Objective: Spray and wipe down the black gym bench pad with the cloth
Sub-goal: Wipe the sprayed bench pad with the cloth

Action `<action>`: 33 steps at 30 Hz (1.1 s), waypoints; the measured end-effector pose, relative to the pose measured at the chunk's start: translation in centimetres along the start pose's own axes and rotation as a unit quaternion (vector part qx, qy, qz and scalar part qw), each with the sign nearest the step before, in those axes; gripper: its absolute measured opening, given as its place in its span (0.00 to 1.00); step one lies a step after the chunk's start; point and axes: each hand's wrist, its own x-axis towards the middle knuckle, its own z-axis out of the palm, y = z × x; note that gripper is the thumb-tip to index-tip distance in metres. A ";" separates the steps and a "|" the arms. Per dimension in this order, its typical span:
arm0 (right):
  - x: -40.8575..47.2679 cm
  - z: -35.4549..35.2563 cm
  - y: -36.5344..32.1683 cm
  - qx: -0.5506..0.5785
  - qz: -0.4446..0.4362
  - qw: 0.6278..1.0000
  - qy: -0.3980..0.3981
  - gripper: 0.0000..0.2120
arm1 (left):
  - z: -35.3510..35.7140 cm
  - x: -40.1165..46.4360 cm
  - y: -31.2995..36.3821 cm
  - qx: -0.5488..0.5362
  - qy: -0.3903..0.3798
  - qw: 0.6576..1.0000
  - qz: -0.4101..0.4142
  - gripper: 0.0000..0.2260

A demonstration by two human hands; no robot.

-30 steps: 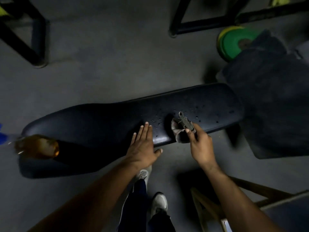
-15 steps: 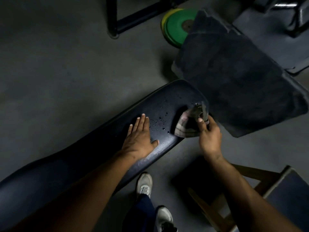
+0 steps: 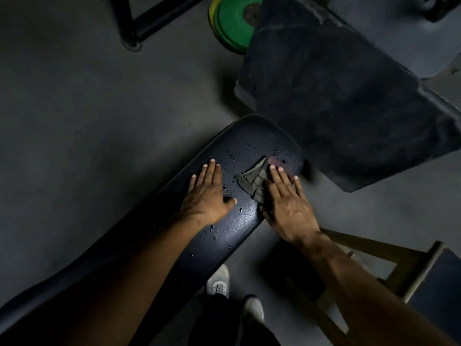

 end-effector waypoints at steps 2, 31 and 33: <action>0.6 0.2 -0.1 0.013 -0.001 0.999 -0.029 0.37 | 0.0 0.7 -0.2 0.007 -0.005 1.000 -0.002 0.46; 4.5 -3.2 4.5 0.169 0.035 0.978 0.115 0.31 | 0.8 2.7 0.3 0.034 -0.003 0.998 -0.045 0.53; 4.7 -1.2 3.8 0.076 -0.019 0.997 0.015 0.33 | 0.8 2.8 0.3 0.033 -0.002 0.998 -0.047 0.54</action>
